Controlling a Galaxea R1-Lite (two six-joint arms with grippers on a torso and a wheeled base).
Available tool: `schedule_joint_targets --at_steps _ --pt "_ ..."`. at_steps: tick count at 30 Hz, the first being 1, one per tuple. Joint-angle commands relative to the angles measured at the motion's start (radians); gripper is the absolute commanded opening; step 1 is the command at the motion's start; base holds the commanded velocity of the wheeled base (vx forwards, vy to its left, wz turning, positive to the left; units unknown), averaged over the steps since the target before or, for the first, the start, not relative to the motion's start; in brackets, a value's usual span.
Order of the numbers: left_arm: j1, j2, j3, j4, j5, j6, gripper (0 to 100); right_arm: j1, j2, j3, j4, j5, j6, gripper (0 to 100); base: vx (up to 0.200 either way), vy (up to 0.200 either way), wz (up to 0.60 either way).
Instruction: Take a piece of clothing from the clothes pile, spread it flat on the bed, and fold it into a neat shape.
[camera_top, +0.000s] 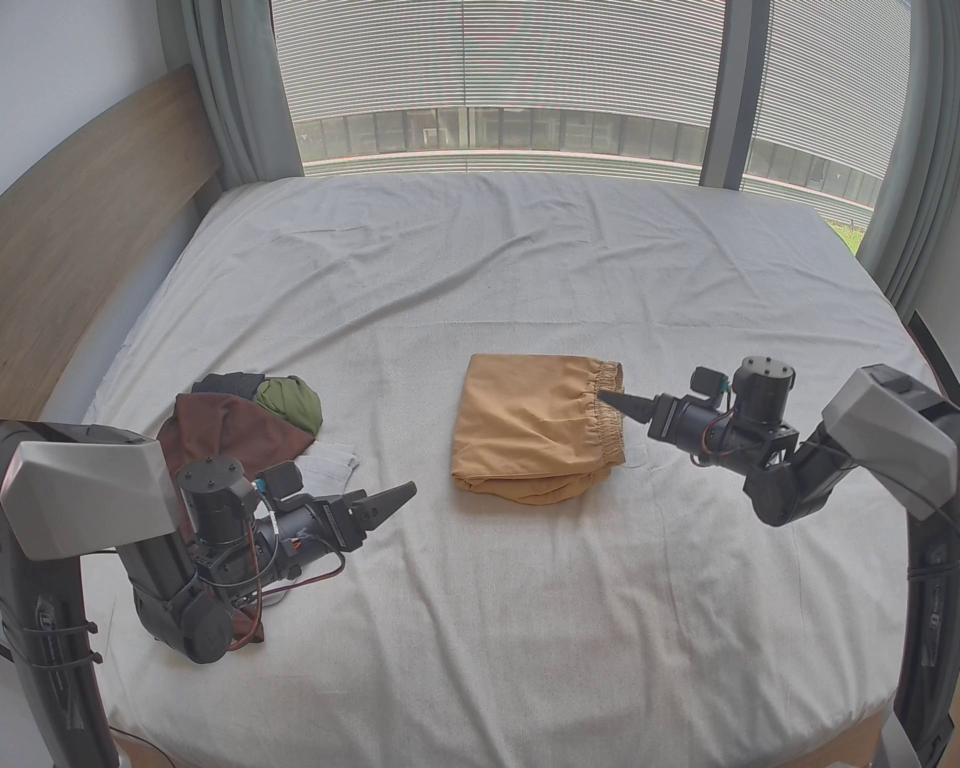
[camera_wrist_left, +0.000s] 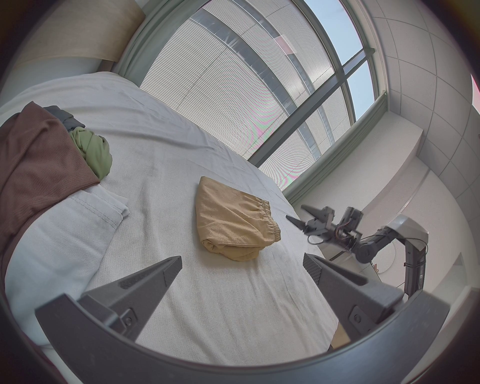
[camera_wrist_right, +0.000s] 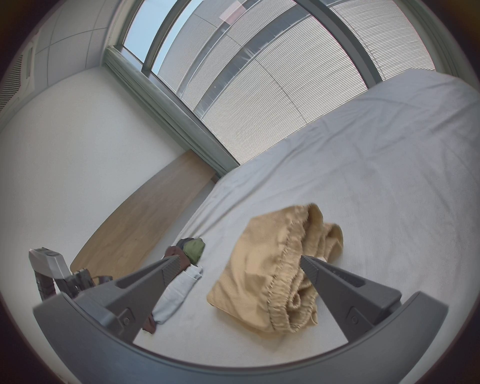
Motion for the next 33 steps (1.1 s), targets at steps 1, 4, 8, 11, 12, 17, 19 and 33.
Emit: schedule_joint_targets --at_steps 1,4,8,11,12,17,19,33 --pt "0.0 -0.009 -0.001 0.0 0.0 0.0 100 0.002 -0.149 -0.02 0.054 -0.002 -0.001 100 0.0 0.0 0.0" --pt "0.0 -0.009 -0.001 0.0 0.0 0.0 100 0.016 -0.128 -0.084 0.094 -0.002 0.001 100 0.0 0.0 0.0" --pt "0.0 -0.009 -0.001 0.0 0.0 -0.001 100 0.045 0.024 -0.246 0.158 -0.007 0.005 100 0.0 0.0 0.0" --pt "0.004 -0.008 0.001 0.0 0.0 -0.003 100 0.062 0.145 -0.376 0.218 -0.024 0.007 100 0.0 0.0 0.0" --pt "0.014 -0.006 0.001 0.0 0.0 -0.003 100 0.066 0.214 -0.463 0.261 -0.053 0.008 100 0.0 0.0 0.0" --pt "0.021 -0.009 0.01 0.0 -0.001 -0.003 100 0.071 0.346 -0.601 0.316 -0.082 0.01 100 0.0 0.0 0.0" --pt "0.032 -0.009 0.009 0.0 -0.001 -0.003 100 0.071 0.352 -0.592 0.323 -0.085 0.01 100 0.0 0.0 0.0" --pt "0.035 -0.012 0.01 0.0 -0.001 -0.003 100 0.071 0.41 -0.539 0.313 -0.156 -0.038 100 0.0 0.0 0.0"
